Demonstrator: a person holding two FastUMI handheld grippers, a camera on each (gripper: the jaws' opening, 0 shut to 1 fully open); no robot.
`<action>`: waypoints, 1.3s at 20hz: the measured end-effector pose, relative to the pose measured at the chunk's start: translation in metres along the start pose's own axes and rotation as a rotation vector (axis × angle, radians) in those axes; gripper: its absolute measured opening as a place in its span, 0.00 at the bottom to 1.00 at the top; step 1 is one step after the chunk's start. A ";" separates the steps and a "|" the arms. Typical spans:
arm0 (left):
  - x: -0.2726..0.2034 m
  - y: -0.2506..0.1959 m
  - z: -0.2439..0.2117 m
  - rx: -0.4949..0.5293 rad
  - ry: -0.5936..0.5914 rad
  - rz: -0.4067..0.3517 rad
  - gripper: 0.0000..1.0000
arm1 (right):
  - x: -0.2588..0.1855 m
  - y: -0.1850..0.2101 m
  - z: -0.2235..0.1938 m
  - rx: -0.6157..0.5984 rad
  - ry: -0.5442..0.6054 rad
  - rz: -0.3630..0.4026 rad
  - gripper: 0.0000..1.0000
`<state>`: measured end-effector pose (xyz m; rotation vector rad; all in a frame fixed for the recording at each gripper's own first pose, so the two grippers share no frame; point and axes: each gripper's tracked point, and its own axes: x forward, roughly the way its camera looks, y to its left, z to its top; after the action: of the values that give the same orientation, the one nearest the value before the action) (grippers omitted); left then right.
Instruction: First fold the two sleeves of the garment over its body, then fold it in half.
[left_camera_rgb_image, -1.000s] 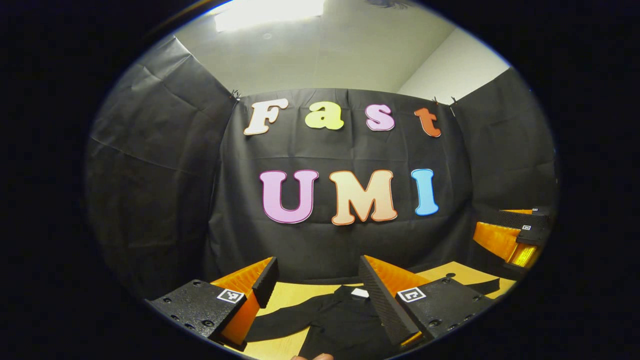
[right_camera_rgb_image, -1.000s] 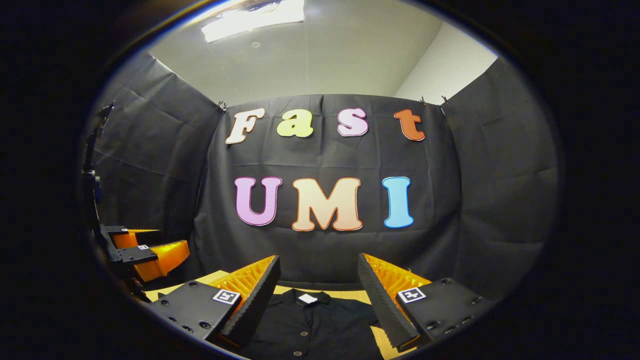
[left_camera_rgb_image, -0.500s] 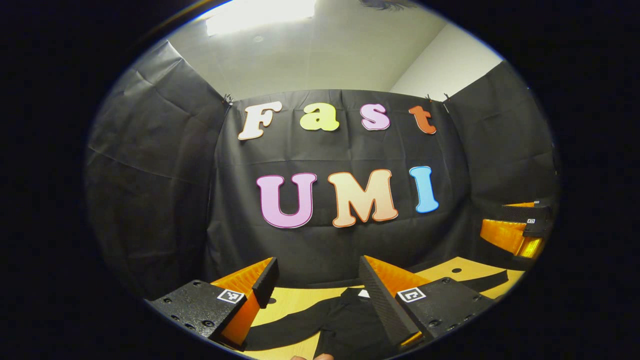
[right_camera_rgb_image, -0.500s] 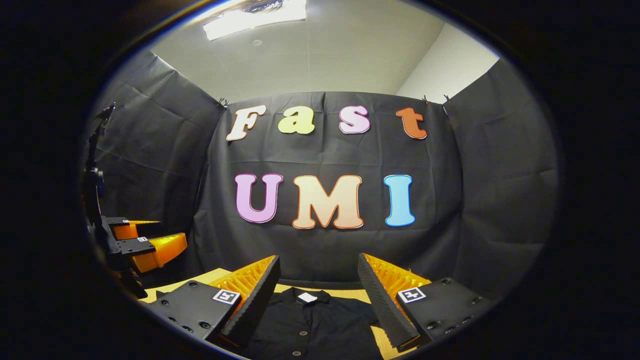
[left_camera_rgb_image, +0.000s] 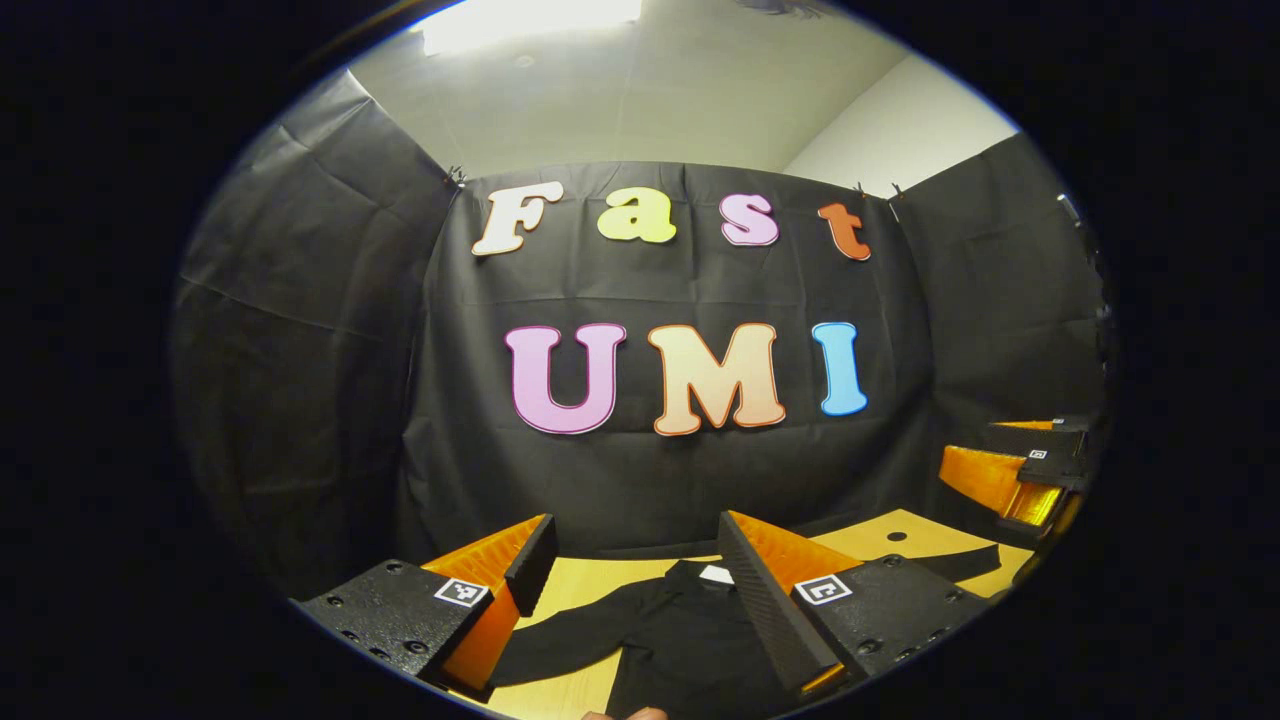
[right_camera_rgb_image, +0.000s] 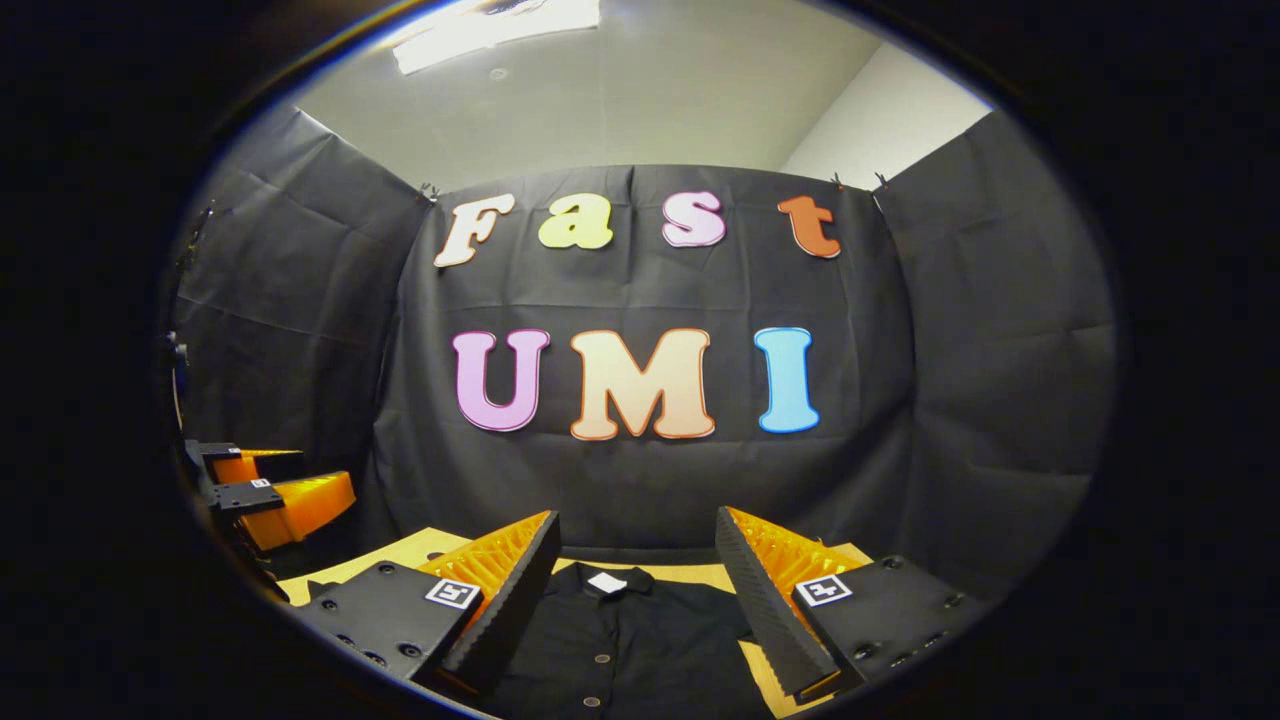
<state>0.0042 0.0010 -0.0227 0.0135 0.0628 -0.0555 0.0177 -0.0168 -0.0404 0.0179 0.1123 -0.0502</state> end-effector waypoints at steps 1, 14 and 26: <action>0.001 -0.001 -0.001 0.000 0.002 -0.001 0.96 | 0.002 -0.005 -0.007 0.001 0.019 -0.008 0.99; 0.015 -0.019 -0.027 -0.002 0.084 0.046 0.95 | 0.047 -0.117 -0.103 0.041 0.248 -0.111 0.99; 0.037 -0.082 -0.044 0.020 0.129 0.054 0.95 | 0.070 -0.296 -0.220 0.167 0.557 -0.356 0.99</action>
<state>0.0336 -0.0820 -0.0698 0.0391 0.1903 -0.0017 0.0475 -0.3115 -0.2709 0.1794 0.6677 -0.4115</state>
